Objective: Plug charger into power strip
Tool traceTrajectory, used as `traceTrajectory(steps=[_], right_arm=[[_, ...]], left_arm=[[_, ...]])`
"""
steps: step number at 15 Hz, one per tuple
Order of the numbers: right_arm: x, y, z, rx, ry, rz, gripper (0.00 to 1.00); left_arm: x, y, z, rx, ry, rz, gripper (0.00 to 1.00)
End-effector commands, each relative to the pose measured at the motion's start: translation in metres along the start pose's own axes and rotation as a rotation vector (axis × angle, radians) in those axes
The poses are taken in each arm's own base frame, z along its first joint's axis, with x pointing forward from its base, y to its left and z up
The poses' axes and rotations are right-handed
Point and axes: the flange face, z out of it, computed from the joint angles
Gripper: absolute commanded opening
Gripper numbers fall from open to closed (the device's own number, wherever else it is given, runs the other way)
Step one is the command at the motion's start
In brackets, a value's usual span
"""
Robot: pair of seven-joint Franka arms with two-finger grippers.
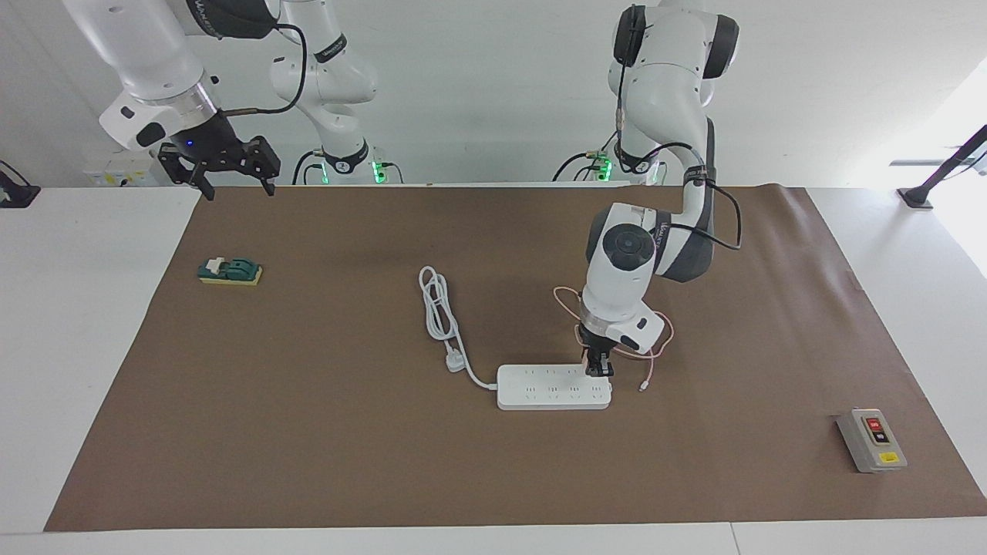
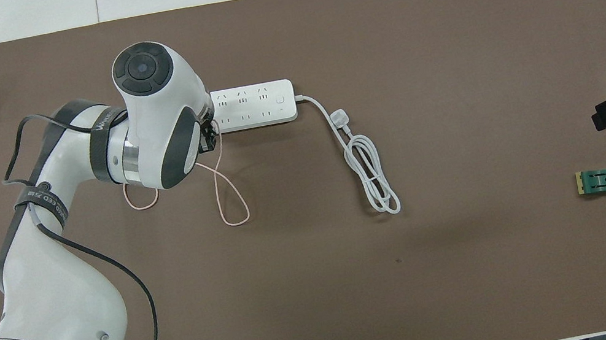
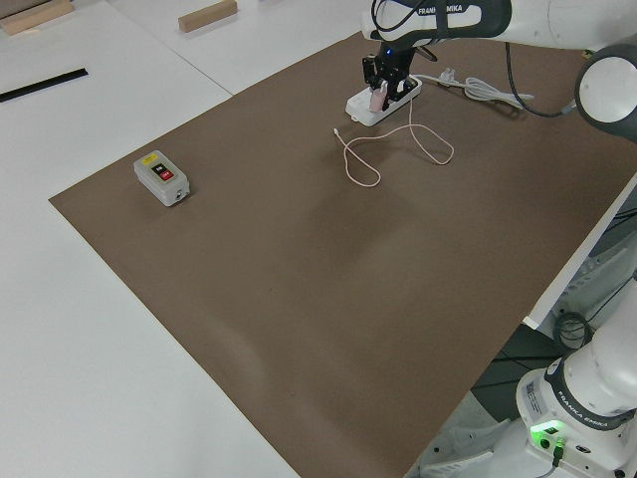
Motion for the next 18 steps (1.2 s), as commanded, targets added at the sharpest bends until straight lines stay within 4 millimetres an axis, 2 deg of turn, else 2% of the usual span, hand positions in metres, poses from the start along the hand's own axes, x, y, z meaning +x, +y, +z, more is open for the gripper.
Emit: traceTrajectory(steps=[1,5,9,16,18], right_arm=[[-0.007,0.003,-0.003,-0.017,-0.005,0.008,1.0],[-0.007,0.003,-0.003,-0.018,-0.003,0.008,1.0],[-0.007,0.004,-0.003,-0.017,-0.005,0.009,1.0],[-0.007,0.002,-0.003,-0.018,-0.005,0.006,1.0],[-0.007,0.003,-0.003,-0.017,-0.006,0.008,1.0]], left_arm=[[0.003,-0.003,0.012,0.005,0.037,0.003,0.0],[0.005,0.006,0.01,-0.008,0.034,0.008,0.0],[0.003,0.006,0.026,0.006,0.043,0.012,0.0],[-0.002,0.007,0.034,0.001,0.043,0.023,0.0],[-0.001,0.008,0.045,0.002,0.044,0.022,0.0]])
